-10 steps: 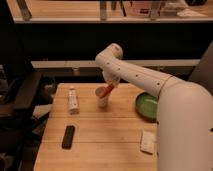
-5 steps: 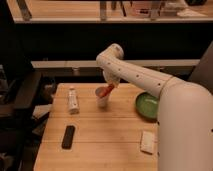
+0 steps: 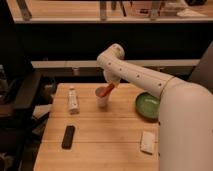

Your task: Place the pepper in the ceramic cup

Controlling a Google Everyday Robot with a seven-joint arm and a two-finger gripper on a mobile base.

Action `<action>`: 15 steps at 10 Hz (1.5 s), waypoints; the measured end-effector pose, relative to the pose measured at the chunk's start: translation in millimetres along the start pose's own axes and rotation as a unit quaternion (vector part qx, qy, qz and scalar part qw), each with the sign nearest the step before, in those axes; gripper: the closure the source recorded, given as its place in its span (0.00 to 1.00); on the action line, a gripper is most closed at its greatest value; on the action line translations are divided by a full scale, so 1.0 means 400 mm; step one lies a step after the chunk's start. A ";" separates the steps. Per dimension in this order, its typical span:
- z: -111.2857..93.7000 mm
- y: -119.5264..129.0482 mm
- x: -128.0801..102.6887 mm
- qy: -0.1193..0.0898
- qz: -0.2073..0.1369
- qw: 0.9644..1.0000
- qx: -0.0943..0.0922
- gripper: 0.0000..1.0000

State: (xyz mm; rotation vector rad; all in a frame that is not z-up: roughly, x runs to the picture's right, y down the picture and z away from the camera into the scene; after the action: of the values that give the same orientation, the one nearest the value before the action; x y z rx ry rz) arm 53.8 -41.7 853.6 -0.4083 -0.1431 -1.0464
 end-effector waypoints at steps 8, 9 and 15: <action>0.000 0.001 0.008 0.008 -0.009 1.000 0.007 0.99; -0.001 0.000 0.009 0.009 -0.011 1.000 0.008 0.99; -0.001 0.000 0.014 0.015 -0.019 1.000 0.014 0.99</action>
State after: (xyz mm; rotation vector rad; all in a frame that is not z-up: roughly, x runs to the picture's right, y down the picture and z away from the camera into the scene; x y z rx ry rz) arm 56.5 -46.4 854.8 -0.3661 -0.1392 -1.0873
